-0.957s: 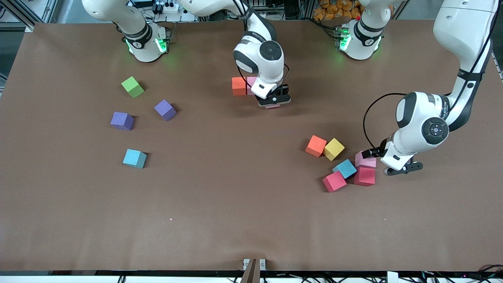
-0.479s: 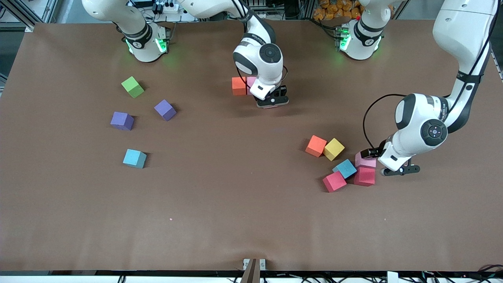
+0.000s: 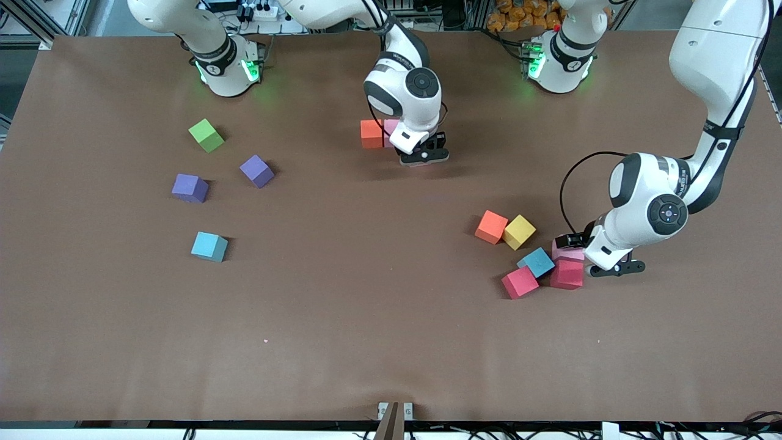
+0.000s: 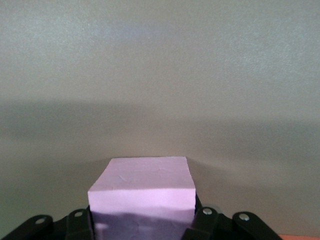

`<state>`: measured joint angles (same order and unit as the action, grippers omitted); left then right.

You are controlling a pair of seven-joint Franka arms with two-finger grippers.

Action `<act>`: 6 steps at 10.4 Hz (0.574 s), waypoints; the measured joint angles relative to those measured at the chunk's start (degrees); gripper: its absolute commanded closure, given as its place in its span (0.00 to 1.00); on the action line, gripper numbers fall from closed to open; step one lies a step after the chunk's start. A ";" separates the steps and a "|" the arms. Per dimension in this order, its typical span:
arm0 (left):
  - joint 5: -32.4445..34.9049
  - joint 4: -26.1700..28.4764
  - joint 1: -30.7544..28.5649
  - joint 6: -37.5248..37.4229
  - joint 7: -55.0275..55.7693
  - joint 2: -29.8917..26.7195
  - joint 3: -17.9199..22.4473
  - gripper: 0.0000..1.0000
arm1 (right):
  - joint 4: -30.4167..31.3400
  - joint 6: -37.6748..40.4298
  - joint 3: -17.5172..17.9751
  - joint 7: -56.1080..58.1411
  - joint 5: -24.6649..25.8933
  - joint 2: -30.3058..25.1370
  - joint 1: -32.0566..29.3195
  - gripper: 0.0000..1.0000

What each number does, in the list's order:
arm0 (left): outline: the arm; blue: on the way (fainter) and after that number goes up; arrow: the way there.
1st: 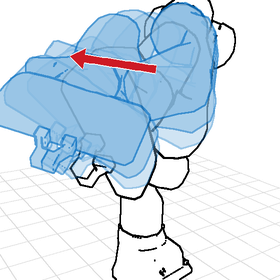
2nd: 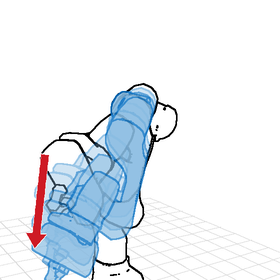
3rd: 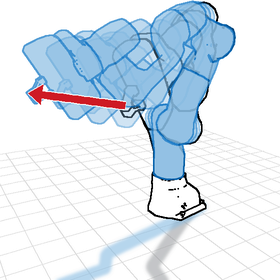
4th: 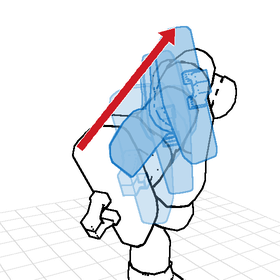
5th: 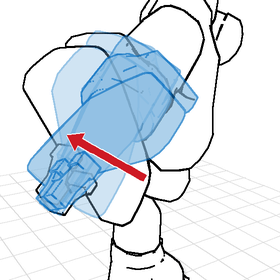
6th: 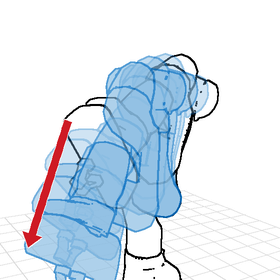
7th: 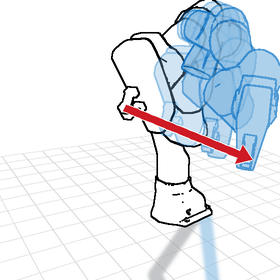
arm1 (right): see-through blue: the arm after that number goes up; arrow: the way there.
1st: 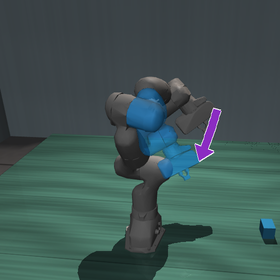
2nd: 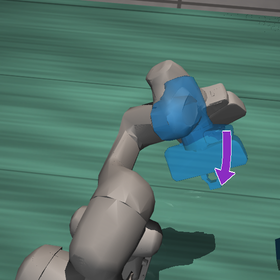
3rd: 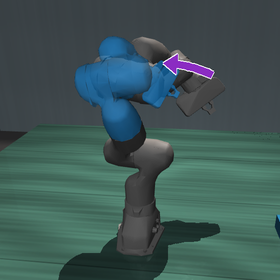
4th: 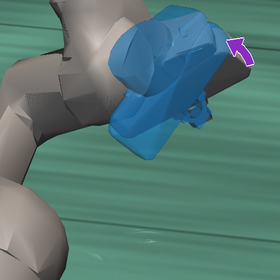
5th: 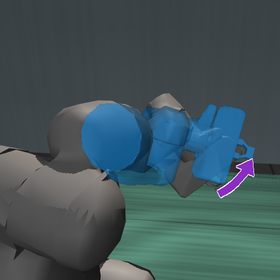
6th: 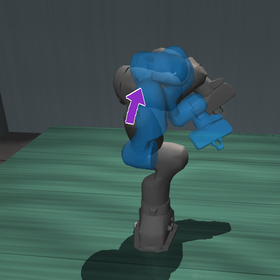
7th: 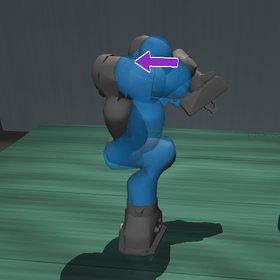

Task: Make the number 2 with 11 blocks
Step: 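Place the pink cube with the right gripper while the left gripper grasps pale pink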

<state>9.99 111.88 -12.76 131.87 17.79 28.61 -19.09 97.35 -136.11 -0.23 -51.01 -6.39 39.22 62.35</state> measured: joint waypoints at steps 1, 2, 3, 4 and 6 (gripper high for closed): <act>0.00 -0.32 0.00 0.00 0.00 0.19 -0.03 0.00 | 0.00 0.01 0.00 -0.36 0.00 0.00 0.11 0.00; 0.00 -0.56 0.01 0.00 0.00 0.33 -0.05 0.00 | 0.01 0.02 -0.01 -1.02 0.00 0.01 0.17 0.00; 0.00 -0.76 0.04 0.00 0.00 0.51 -0.07 0.00 | 0.00 0.02 -0.01 -1.77 0.00 0.02 0.20 0.00; 0.00 -0.99 0.06 0.00 0.00 0.73 -0.09 0.00 | -0.03 -0.05 -0.08 -2.18 0.00 0.01 0.20 0.00; 0.00 -1.38 0.11 0.00 0.02 1.34 -0.17 0.00 | -0.49 -0.11 -0.87 -2.45 0.00 -0.56 0.12 0.00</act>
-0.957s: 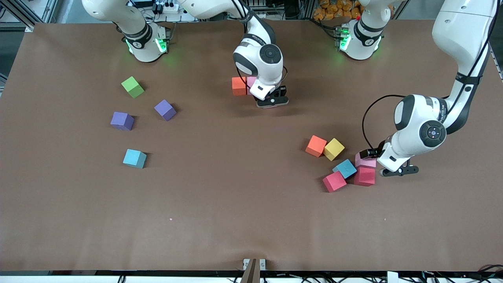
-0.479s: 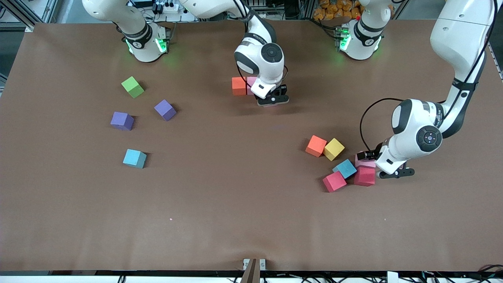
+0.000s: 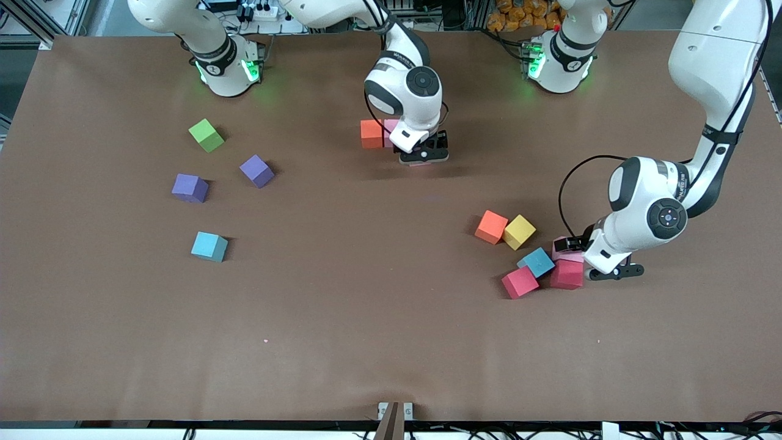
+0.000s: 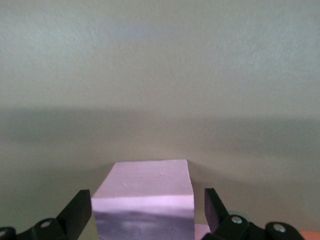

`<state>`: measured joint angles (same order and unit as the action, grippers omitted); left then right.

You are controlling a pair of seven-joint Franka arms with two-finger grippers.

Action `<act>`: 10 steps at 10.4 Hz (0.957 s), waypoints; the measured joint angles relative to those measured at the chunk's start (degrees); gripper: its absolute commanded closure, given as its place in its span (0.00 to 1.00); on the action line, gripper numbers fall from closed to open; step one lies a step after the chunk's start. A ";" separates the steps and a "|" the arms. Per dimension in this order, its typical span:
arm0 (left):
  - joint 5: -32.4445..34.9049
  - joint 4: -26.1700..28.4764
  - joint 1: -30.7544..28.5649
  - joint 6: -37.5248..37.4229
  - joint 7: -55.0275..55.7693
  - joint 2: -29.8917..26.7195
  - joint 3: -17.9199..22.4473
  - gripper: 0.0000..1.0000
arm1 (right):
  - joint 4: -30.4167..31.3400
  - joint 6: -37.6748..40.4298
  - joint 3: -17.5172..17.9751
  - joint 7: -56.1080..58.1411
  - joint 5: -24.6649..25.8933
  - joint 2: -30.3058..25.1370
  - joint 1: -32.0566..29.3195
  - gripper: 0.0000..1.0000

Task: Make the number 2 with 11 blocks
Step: 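Place the pink cube with the right gripper while the left gripper grasps pale pink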

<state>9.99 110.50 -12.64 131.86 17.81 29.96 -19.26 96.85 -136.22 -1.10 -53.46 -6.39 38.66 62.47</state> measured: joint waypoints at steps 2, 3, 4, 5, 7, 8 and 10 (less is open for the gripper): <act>-0.02 -0.84 0.11 0.04 0.28 0.97 -0.13 0.00 | -0.43 1.62 -1.34 0.45 0.01 -3.12 -1.90 0.00; -0.02 -1.31 0.21 0.04 0.28 1.04 -0.18 0.00 | -0.45 4.10 -1.58 1.49 0.01 -5.17 -4.00 0.00; -0.02 -1.63 0.35 0.04 0.30 1.09 -0.20 0.00 | -0.43 7.11 -1.84 3.69 0.03 -7.11 -6.98 0.00; -0.02 -1.68 0.53 0.03 0.35 1.22 -0.23 0.00 | -0.40 9.89 -1.99 7.63 0.05 -8.36 -10.57 0.00; -0.02 -1.77 0.75 0.03 0.40 2.03 -0.25 0.00 | -0.18 13.88 -2.25 16.42 0.05 -8.83 -18.67 0.00; -0.02 -1.93 0.76 0.05 0.40 2.48 -0.24 0.13 | 0.01 15.19 -2.34 19.43 0.06 -8.80 -22.88 0.00; -0.02 -2.49 0.69 0.05 0.24 3.04 -0.19 0.79 | 0.68 16.38 -2.54 22.66 0.44 -9.10 -30.07 0.00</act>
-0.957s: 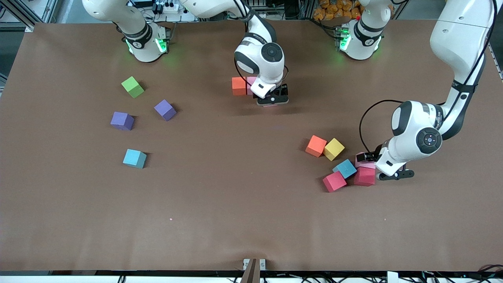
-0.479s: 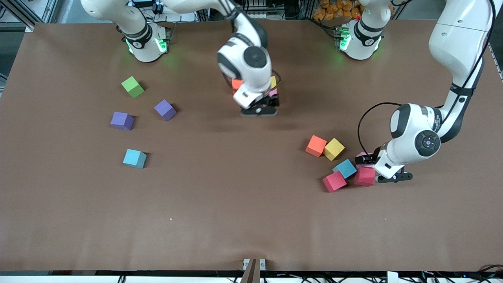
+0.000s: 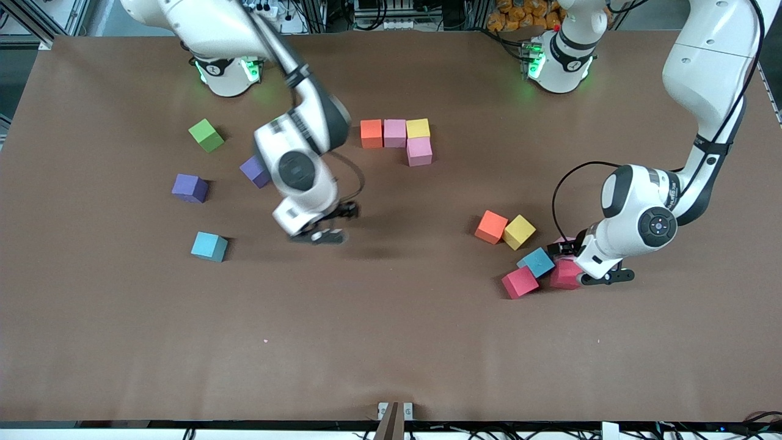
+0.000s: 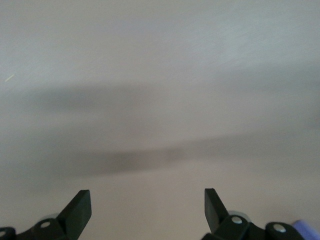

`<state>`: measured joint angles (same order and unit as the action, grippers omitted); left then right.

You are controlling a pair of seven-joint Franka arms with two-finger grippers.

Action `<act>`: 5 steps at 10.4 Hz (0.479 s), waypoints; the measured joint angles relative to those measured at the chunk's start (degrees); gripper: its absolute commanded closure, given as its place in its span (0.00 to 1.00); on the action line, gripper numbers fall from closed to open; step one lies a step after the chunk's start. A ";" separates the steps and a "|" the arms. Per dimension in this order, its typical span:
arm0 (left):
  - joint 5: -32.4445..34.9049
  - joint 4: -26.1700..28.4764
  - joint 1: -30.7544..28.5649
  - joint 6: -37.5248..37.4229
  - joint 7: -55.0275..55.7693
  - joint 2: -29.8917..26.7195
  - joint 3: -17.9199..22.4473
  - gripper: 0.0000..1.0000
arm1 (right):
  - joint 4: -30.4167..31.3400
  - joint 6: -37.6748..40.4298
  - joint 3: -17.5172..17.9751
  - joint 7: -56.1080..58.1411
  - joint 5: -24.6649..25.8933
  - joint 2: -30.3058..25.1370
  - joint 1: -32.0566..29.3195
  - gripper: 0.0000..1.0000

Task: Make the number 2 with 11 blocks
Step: 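Place the pink cube with the right gripper while the left gripper grasps pale pink, then grasp the cyan cube with the right gripper while the left gripper lifts pale pink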

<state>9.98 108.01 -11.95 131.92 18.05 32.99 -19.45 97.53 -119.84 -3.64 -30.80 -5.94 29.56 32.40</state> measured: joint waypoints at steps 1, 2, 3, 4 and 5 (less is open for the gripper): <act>0.00 -0.19 -0.19 0.00 -0.44 0.06 0.05 1.00 | 1.15 0.14 -0.02 0.81 1.16 -0.73 -3.02 0.00; 0.00 -0.50 -0.47 0.00 -1.08 -0.01 0.09 1.00 | 2.84 -0.16 -0.09 1.04 3.09 -1.43 -5.10 0.00; 0.00 -0.86 -0.85 -0.16 -1.24 -0.10 0.15 1.00 | 4.79 -1.60 -0.38 1.03 4.46 -1.91 -6.18 0.00; 0.00 -1.19 -1.24 -1.33 -1.27 -0.53 0.15 1.00 | 6.83 -3.79 -1.01 1.72 5.05 -2.14 -7.20 0.00; 0.00 -1.68 -1.46 -4.40 -1.27 -1.74 -0.15 1.00 | 8.85 -6.20 -1.34 4.24 5.12 -2.19 -9.03 0.00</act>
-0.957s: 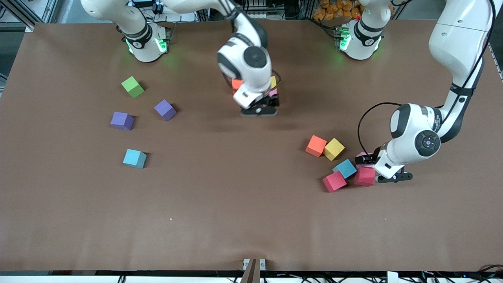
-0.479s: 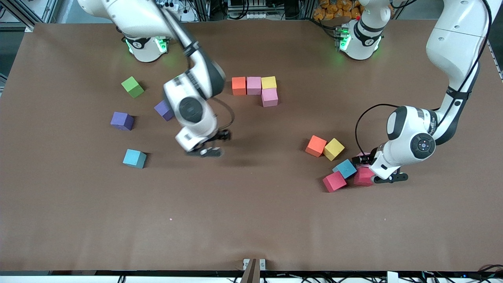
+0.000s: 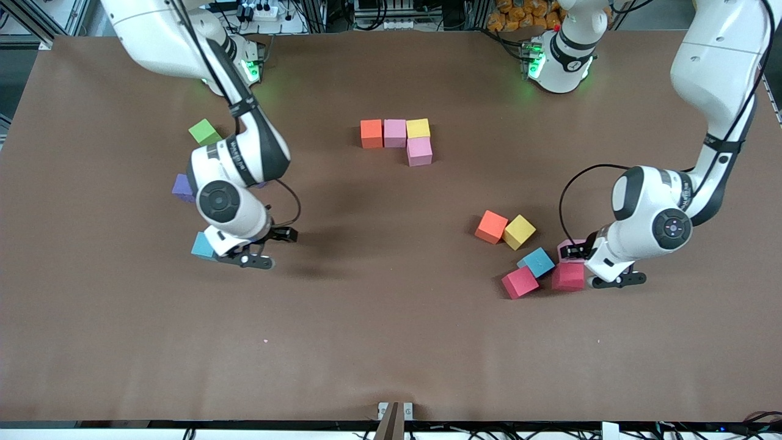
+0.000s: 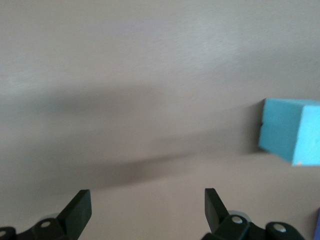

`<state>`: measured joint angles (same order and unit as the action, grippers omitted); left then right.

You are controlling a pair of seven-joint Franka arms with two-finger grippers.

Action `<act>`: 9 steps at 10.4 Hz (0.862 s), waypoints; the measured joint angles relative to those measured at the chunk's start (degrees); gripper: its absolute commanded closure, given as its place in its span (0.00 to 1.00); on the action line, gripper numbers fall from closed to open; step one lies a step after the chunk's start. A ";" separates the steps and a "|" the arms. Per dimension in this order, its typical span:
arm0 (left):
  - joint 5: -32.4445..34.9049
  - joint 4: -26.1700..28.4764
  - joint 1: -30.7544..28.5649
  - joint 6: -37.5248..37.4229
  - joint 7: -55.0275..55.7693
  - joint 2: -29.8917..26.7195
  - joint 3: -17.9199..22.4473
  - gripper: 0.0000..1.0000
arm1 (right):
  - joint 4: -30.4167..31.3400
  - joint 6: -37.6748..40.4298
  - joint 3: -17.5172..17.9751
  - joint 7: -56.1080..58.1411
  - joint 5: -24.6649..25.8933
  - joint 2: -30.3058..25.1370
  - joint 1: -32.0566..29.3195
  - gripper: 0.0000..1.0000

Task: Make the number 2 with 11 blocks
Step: 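Grasp the cyan cube with the right gripper while the left gripper lifts pale pink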

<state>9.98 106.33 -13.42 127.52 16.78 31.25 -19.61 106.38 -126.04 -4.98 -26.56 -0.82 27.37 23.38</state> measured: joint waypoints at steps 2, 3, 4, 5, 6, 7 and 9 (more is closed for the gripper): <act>-0.02 -0.70 -0.13 -7.11 1.03 -4.59 -3.33 1.00 | 3.61 -4.67 -0.20 7.53 0.05 -0.14 -5.33 0.00; -0.04 -0.80 -0.04 -9.78 2.91 -7.01 -6.13 1.00 | 4.56 -5.63 -0.22 11.14 0.05 -0.20 -7.85 0.00; -0.25 -0.81 0.14 -11.31 5.35 -8.82 -9.25 1.00 | 4.75 -5.74 -0.23 14.42 0.06 -0.32 -9.96 0.00; -0.88 -0.84 0.44 -11.79 8.34 -9.66 -12.19 1.00 | 4.80 -5.70 -0.23 17.36 0.06 -0.61 -11.60 0.00; -1.63 -0.84 0.94 -11.81 11.86 -9.69 -14.96 1.00 | 4.95 -5.64 -0.23 19.36 0.06 -0.94 -12.77 0.00; -2.03 -0.89 2.20 -11.81 15.93 -9.34 -17.11 1.00 | 5.26 -5.62 -0.22 20.47 0.06 -1.22 -13.49 0.00; -2.12 -1.30 7.98 -11.75 23.65 -7.97 -18.36 1.00 | 6.11 -5.63 -0.22 21.73 0.06 -1.27 -14.03 0.00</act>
<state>7.86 105.03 -5.44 115.77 40.44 23.28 -37.96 112.49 -131.67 -5.20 -4.83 -0.76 26.09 9.34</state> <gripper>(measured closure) 0.383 0.000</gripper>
